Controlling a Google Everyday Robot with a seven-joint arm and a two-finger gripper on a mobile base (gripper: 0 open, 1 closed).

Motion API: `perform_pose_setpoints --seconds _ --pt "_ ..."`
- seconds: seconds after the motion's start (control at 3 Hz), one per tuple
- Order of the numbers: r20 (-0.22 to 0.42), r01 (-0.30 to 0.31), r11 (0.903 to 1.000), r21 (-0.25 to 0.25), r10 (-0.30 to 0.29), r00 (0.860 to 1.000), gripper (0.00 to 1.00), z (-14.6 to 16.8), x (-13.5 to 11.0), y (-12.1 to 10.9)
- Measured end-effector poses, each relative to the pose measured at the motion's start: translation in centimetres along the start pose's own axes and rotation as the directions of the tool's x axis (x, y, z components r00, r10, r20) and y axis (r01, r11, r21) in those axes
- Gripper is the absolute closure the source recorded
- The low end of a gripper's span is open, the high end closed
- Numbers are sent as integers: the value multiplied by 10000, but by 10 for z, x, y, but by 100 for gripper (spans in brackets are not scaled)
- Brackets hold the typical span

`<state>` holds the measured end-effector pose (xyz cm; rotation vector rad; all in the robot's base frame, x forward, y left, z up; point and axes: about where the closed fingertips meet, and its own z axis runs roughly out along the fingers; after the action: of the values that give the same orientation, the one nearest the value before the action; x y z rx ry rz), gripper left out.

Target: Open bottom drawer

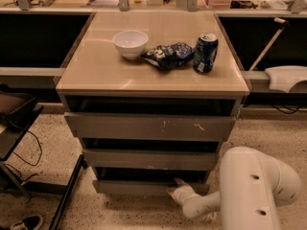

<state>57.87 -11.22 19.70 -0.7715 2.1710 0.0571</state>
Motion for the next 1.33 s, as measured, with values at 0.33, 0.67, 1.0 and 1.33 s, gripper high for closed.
perform_pose_setpoints --seconds 0.33,0.67,1.0,1.33 --pt "261 -337 9925 1172 308 9992 100 -55 -31 -5" --pt "-154 -1807 9603 2124 1882 9820 100 -121 -2 17" --pt "-313 -2695 9290 2537 2863 9576 85 -161 18 39" --pt "-276 -2650 9307 2520 2806 9594 61 -161 16 39"
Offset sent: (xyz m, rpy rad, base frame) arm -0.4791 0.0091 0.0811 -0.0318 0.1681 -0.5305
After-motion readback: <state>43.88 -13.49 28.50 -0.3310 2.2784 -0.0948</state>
